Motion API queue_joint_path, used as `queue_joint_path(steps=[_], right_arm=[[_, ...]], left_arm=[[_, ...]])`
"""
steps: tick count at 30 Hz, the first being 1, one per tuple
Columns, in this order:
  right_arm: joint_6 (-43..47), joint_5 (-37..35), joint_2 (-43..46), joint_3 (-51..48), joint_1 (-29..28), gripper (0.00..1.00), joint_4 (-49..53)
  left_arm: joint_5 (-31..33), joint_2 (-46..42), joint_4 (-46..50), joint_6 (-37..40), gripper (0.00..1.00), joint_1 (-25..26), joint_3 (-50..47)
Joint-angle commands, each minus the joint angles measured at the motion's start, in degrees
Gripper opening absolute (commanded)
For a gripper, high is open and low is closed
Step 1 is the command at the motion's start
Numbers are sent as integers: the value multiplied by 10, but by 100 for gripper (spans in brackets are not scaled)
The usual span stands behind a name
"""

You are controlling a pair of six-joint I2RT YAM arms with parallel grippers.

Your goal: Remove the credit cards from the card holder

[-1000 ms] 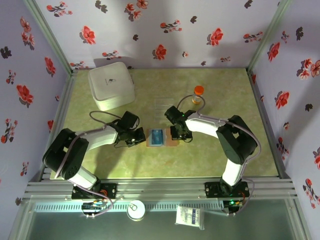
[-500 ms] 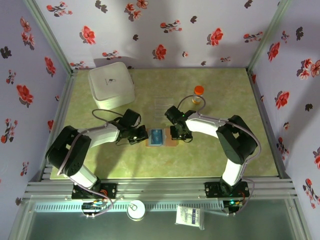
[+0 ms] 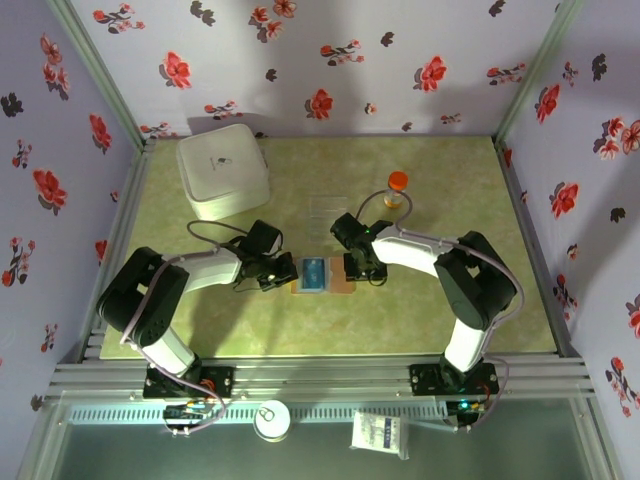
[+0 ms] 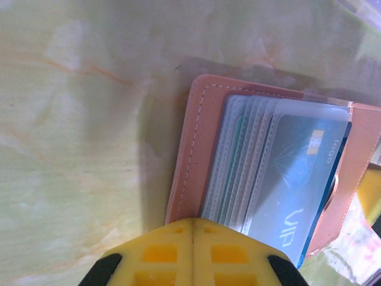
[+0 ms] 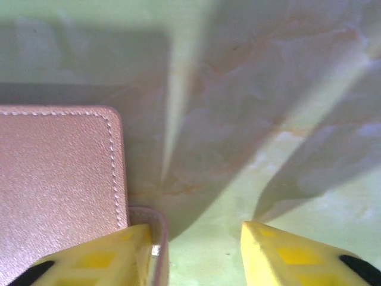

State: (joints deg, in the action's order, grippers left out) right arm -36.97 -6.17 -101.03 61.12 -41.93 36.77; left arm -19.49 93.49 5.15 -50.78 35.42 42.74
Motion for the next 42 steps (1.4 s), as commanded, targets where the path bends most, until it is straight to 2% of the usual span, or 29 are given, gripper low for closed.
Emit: queue_joint_path(steps=[1, 8, 13, 26, 29, 36, 42], right_arm=[[4, -34, 23, -3, 0, 48, 41], [6, -49, 17, -10, 4, 50, 51], [8, -53, 20, -15, 8, 45, 50], [12, -46, -11, -29, 15, 44, 40], [12, -47, -15, -29, 15, 43, 40], [12, -55, -14, -28, 19, 31, 47], [14, -59, -16, -23, 20, 28, 51]], left_arm=[[22, 12, 36, 11, 0, 3, -17], [21, 13, 38, 14, 0, 2, -15], [22, 13, 38, 12, 0, 2, -18], [23, 1, 44, 14, 0, 2, -24], [25, -2, 44, 13, 0, 2, -26], [27, -2, 45, 12, 0, 1, -30], [29, -2, 48, 12, 0, 1, -33]])
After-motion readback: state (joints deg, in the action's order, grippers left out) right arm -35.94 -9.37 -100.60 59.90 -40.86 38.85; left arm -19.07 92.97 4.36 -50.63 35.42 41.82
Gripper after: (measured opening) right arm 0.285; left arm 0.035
